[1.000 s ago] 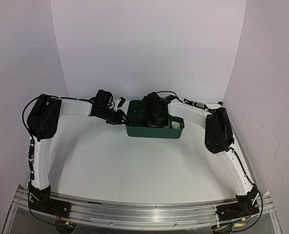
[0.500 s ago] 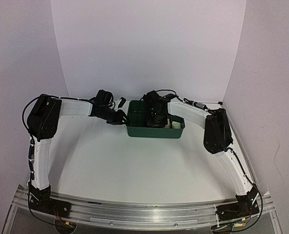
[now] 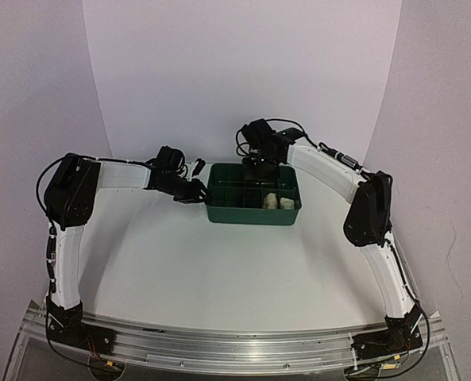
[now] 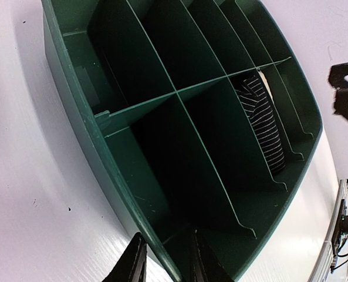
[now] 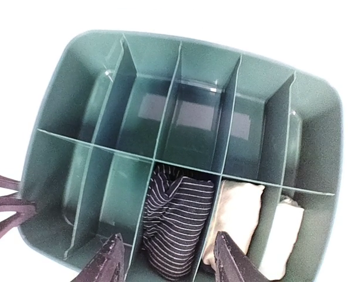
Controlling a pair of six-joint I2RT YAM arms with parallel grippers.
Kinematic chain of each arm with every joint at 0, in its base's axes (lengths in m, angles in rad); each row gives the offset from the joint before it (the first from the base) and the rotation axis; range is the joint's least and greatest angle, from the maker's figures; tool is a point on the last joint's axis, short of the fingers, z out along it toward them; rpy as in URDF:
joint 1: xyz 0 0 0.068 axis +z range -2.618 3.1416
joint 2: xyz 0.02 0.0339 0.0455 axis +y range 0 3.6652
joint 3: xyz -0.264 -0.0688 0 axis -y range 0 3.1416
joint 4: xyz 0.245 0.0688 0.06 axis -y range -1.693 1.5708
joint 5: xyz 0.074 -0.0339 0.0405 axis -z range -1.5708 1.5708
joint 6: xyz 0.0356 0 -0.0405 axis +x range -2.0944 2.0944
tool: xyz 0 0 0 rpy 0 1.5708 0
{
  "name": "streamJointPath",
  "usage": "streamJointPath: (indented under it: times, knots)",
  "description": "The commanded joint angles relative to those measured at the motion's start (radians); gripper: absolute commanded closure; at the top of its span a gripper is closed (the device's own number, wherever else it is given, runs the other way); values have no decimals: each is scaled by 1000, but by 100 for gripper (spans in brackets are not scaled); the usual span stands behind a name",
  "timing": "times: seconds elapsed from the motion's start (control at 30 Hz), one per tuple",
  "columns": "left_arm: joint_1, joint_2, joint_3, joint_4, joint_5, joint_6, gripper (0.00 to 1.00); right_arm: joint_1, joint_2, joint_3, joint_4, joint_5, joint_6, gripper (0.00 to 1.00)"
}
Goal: Roll the underwear
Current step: Place the underwear in the storage box.
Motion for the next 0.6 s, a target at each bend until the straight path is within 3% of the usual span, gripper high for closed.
streamJointPath:
  times: [0.0,0.13,0.27,0.4,0.57]
  knots:
    - [-4,-50,-17,-24,-10,32,76,-3,-45,28,12,11,-23,59]
    - [-3,-53,-19,-24,-11,34,76,-5,-1,12,17,7,-3,80]
    - [-3,-59,-32,-21,-9,35,76,-10,61,11,32,-48,27,85]
    - [-3,-62,-46,-19,-8,35,75,-14,121,47,47,-82,49,100]
    - [-3,-59,-42,-17,-4,34,75,-32,153,35,80,-106,80,100]
